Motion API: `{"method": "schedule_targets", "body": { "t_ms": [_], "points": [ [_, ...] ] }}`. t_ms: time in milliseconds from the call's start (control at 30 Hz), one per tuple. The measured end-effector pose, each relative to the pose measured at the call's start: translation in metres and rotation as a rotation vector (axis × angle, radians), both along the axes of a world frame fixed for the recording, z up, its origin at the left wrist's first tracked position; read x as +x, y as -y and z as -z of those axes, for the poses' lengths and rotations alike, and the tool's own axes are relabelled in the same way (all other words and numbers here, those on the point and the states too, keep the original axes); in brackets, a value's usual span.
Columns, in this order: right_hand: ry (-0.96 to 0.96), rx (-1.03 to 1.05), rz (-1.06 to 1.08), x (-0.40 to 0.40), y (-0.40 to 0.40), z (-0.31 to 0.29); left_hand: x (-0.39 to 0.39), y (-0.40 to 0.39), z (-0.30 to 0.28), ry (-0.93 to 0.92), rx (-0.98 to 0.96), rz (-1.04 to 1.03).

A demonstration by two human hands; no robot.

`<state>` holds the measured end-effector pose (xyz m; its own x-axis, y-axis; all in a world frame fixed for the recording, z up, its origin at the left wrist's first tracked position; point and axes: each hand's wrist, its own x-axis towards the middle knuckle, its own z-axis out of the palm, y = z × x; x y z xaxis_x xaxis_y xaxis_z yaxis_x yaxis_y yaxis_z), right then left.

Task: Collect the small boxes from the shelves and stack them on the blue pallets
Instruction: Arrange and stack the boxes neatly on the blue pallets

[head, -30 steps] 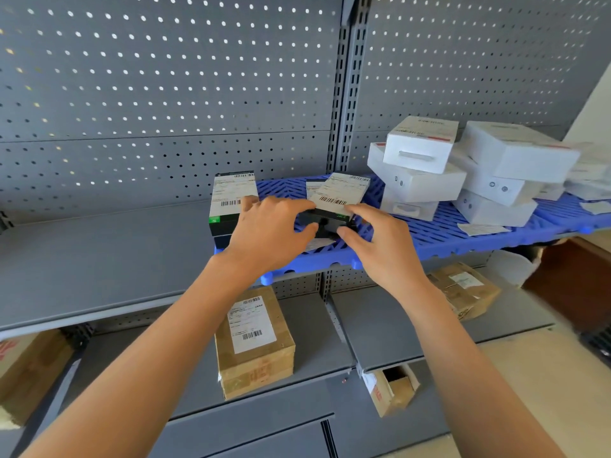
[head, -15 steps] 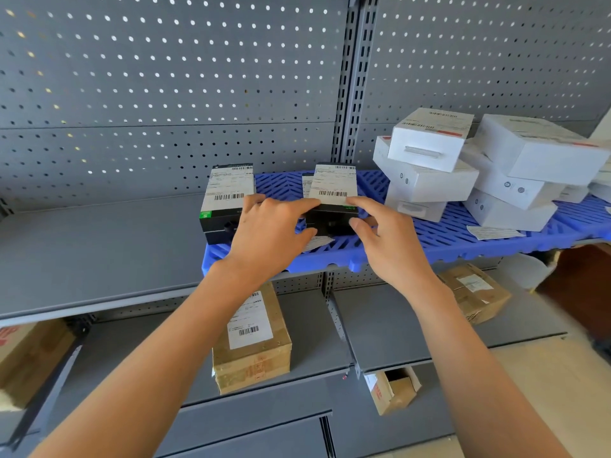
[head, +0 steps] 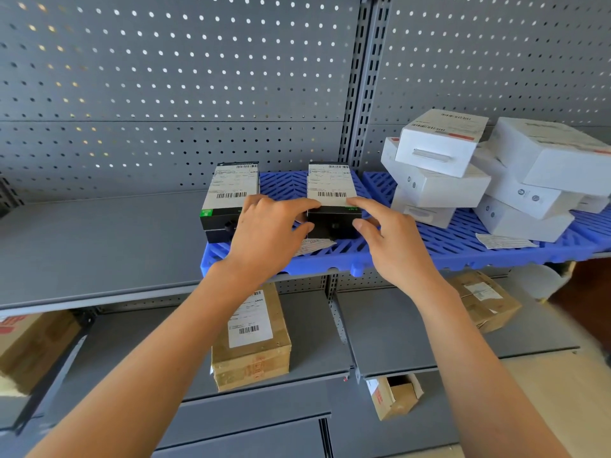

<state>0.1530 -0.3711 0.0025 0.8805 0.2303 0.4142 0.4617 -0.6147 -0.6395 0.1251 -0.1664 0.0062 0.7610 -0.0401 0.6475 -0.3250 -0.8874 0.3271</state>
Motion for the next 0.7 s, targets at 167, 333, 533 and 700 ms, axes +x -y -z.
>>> {"method": "schedule_targets", "body": {
  "t_ms": [167,333,533,700],
  "points": [
    [-0.013,-0.003,-0.016,-0.002,0.001,0.003,0.004,-0.001,0.001,-0.018,-0.023,0.003],
    [0.000,-0.012,0.012,0.000,0.000,0.007,0.003,0.000,0.000,-0.006,-0.008,0.000],
    [-0.011,0.018,0.012,0.004,-0.001,0.007,0.003,0.001,-0.003,-0.056,-0.037,0.002],
    [-0.018,0.032,-0.017,0.015,-0.002,0.005,0.005,0.001,-0.010,-0.143,-0.095,0.000]
  ]
}}
